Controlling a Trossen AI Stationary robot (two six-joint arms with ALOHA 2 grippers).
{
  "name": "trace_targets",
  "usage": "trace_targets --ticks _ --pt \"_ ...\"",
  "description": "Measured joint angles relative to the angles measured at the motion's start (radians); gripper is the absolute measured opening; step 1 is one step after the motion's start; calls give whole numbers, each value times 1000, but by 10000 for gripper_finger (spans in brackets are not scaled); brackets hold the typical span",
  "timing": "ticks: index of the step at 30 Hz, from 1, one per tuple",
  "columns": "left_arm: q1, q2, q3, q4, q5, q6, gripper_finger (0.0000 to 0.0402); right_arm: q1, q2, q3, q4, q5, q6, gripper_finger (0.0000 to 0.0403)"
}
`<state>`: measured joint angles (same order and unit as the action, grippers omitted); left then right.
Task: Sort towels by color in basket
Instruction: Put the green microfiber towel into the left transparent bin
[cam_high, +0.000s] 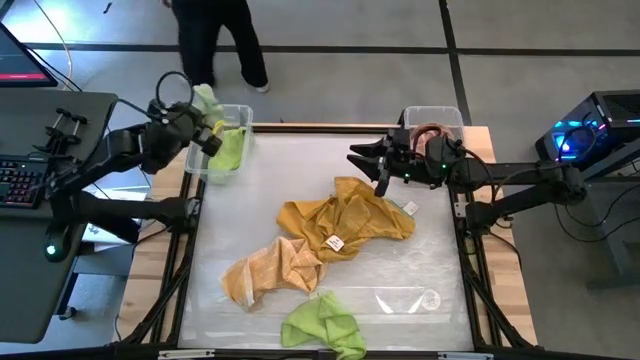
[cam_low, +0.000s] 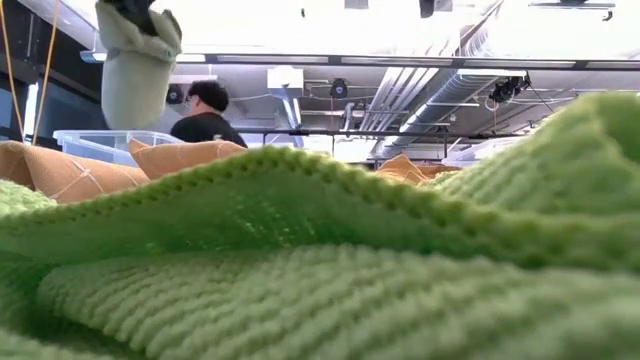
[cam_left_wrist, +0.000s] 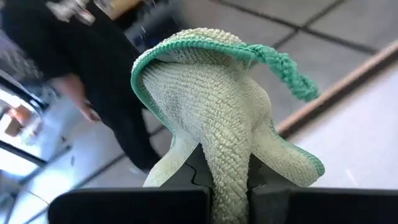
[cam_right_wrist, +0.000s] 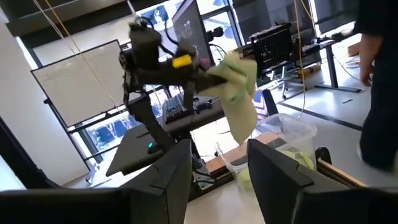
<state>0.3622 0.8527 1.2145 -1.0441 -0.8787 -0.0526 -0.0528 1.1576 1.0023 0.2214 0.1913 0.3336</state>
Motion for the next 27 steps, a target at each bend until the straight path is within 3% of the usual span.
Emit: trace_targets --ticks 9,21,27 --pt "148 -3 -187 81 173 -68 31 0 0 0 0 0 -1 148" --pt "360 37 -205 108 417 -77 161 1 0 0 -1 0 8 148" --pt "454 42 -199 99 475 -40 217 1 0 -1 -3 0 9 149"
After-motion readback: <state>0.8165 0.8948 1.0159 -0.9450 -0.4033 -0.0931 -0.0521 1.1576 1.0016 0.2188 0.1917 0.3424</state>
